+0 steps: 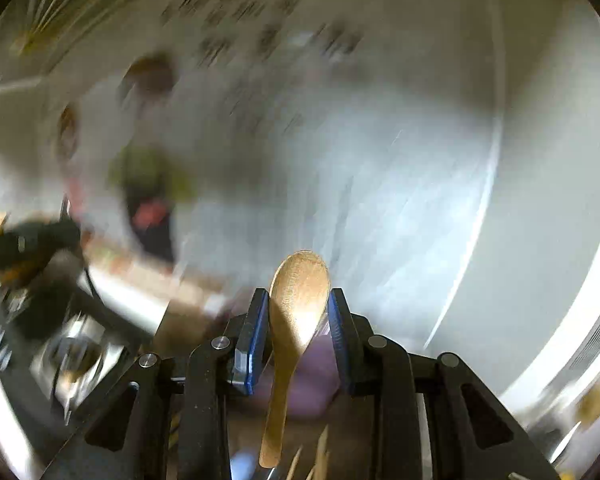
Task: Organize utensils
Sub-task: 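Lift both spoons over the purple caddy and open both grippers to drop them in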
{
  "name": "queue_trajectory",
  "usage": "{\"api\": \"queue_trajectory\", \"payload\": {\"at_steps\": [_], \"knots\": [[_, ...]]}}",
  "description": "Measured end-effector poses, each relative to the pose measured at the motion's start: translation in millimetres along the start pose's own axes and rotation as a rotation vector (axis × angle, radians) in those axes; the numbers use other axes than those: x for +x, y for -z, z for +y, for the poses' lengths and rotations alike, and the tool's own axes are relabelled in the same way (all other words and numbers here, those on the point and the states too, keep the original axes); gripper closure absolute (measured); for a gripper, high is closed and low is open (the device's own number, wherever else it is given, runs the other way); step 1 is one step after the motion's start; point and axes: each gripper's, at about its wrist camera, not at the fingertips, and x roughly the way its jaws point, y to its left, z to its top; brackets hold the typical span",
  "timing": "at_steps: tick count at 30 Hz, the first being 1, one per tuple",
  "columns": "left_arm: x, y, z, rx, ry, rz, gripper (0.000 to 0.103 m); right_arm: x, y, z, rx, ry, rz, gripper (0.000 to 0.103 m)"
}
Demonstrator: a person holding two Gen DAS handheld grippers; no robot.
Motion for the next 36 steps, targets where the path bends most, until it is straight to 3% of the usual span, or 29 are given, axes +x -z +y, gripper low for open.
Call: {"api": "queue_trajectory", "payload": {"at_steps": [3,5,12,22,29,36], "knots": [[30.1,-19.3,3.4,-0.01,0.001,-0.017,0.07,14.8,-27.6,-18.1,0.06,0.064,-0.093,0.076],[49.6,-20.1,7.3,-0.022,-0.003,-0.004,0.07,29.1,-30.1,-23.2,0.079,0.089,-0.101,0.076],[111.8,8.5,28.6,-0.032,-0.029,0.059,0.07,89.5,-3.0,-22.6,0.115,0.107,-0.039,0.075],[153.3,45.2,42.5,-0.051,-0.042,0.147,0.07,130.5,27.9,-15.4,0.076,0.148,0.015,0.075],[174.7,63.5,48.8,-0.06,-0.056,0.214,0.07,160.3,50.7,-18.6,0.107,0.063,0.143,0.075],[184.1,82.3,53.0,-0.073,-0.073,0.293,0.07,164.7,79.3,-19.7,0.112,-0.013,0.253,0.075]]}}
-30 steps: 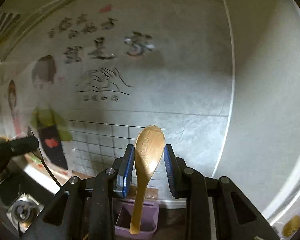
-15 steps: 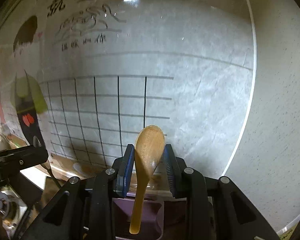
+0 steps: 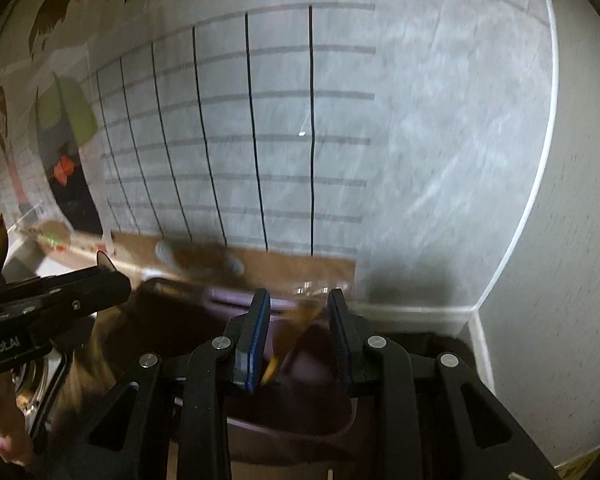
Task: Organize utensils
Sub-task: 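Lift both spoons over the purple caddy and open both grippers to drop them in, then lower the right gripper onto a bamboo chopstick while the left gripper approaches another chopstick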
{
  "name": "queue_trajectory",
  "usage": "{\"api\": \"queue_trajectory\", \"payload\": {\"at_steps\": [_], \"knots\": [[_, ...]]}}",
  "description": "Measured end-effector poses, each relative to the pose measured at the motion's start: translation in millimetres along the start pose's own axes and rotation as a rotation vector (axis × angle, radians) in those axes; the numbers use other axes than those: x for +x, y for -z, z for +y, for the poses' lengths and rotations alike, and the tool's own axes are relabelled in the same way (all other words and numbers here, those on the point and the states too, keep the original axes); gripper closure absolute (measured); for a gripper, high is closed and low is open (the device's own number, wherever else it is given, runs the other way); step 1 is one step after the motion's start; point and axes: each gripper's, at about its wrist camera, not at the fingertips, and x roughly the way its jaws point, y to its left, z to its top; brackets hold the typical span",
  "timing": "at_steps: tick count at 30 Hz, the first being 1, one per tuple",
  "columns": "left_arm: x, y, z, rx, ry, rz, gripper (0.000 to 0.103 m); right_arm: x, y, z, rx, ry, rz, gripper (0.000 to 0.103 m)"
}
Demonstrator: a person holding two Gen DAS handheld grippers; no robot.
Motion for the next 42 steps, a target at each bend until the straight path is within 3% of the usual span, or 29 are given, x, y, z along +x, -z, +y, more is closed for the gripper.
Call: {"api": "queue_trajectory", "payload": {"at_steps": [8,18,19,21,28,36,42], "knots": [[-3.5,0.4,0.0,-0.022,0.01,0.009,0.068,1.5,7.9,-8.1,0.042,-0.08,0.069,0.074],[-59.5,-0.1,-5.9,0.006,-0.014,-0.121,0.066,-62.9,4.9,-7.8,-0.013,0.003,-0.059,0.065],[-65.8,4.1,-7.9,0.015,-0.019,-0.126,0.065,-70.8,7.7,-7.2,-0.013,0.013,-0.065,0.06],[-76.3,16.5,-12.7,0.04,-0.032,-0.125,0.063,-85.6,16.9,-6.3,-0.002,0.035,-0.067,0.052],[-96.0,75.0,-21.6,0.079,-0.039,-0.052,0.062,-119.1,63.4,-0.7,-0.041,0.094,-0.038,0.052],[-111.8,144.9,-27.7,0.028,0.007,0.041,0.058,-145.9,122.3,0.2,-0.068,0.087,0.063,0.052],[-132.9,189.5,-29.4,-0.015,-0.043,0.053,0.058,-175.2,173.7,-0.1,-0.055,0.033,0.125,0.052]]}}
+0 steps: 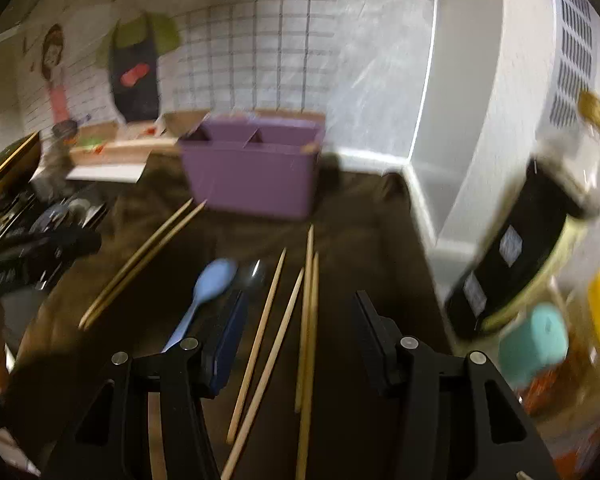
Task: Organize utensils
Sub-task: 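Lower the right gripper onto a bamboo chopstick while the left gripper approaches another chopstick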
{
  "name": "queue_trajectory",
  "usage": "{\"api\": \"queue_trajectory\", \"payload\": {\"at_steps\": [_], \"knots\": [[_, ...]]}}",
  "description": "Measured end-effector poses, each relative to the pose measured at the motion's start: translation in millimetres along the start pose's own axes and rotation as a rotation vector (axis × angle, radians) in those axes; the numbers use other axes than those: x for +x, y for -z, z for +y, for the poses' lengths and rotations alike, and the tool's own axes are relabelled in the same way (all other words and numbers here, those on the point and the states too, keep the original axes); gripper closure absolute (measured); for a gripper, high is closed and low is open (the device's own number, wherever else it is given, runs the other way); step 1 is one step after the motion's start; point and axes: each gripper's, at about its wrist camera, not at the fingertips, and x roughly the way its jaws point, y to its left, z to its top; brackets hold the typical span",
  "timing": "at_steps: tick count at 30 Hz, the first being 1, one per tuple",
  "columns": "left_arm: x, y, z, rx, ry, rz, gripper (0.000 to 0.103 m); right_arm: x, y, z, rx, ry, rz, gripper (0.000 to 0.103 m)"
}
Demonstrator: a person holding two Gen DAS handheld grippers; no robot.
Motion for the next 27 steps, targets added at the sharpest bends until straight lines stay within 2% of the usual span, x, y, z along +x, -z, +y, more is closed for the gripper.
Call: {"api": "queue_trajectory", "payload": {"at_steps": [3,7,12,18,24,27], "knots": [[-5.9,20.0,3.7,-0.023,-0.012,0.023,0.059,-6.7,30.2,3.4,-0.008,-0.017,0.048,0.053],[-10.8,42.8,8.8,-0.061,-0.019,0.053,0.059,-21.1,68.4,14.8,-0.031,-0.075,0.095,0.061],[-18.9,62.3,4.1,-0.089,-0.015,0.052,0.059,-31.5,109.0,25.7,0.015,-0.148,0.137,0.063],[-25.9,73.9,-8.5,-0.053,-0.03,0.039,0.059,-13.9,126.1,43.1,0.041,-0.153,0.18,0.075],[-31.7,78.4,-8.4,-0.062,-0.046,0.037,0.059,-6.8,123.7,39.6,0.091,-0.123,0.158,0.081],[-32.3,81.5,-9.2,-0.07,-0.05,0.038,0.059,-5.8,122.1,40.2,0.061,-0.088,0.157,0.093]]}}
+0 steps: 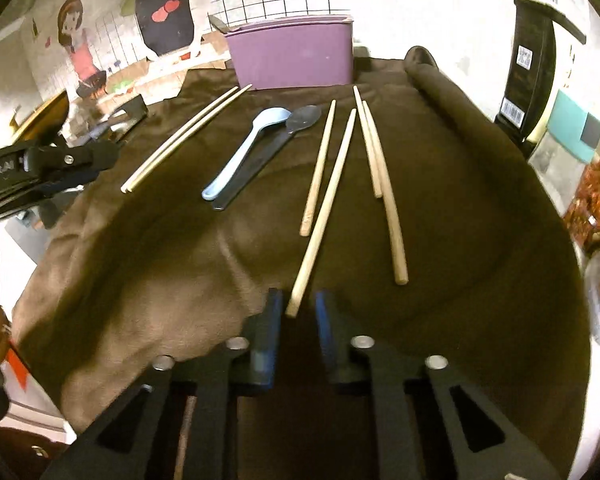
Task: Organize utensils
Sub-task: 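Lower the right gripper onto a bamboo chopstick while the left gripper approaches another chopstick, then grasp a chopstick with each gripper and lift both toward the purple caddy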
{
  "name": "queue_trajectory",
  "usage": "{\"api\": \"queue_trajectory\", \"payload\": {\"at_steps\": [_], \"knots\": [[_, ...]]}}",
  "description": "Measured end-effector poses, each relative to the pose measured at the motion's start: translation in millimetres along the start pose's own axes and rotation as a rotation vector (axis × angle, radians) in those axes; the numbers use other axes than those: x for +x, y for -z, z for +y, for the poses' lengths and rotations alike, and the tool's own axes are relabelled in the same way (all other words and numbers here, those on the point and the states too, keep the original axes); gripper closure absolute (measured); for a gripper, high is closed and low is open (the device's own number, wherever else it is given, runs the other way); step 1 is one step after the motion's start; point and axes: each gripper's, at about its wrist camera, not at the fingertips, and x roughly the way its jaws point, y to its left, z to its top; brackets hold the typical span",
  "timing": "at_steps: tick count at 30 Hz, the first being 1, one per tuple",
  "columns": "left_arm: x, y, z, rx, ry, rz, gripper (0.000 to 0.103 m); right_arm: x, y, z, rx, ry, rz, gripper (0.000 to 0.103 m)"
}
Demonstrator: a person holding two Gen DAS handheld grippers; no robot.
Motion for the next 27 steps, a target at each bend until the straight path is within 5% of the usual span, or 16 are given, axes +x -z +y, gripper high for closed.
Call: {"api": "queue_trajectory", "payload": {"at_steps": [13,27], "knots": [[43.5,19.1,-82.2,0.121,0.128,0.112,0.064,-54.2,-16.6,-67.5,0.104,0.04,-0.146,0.097],[96.3,18.5,-129.0,0.167,-0.004,0.152,0.083,-71.2,-15.1,-92.5,0.18,0.021,-0.228,0.096]]}}
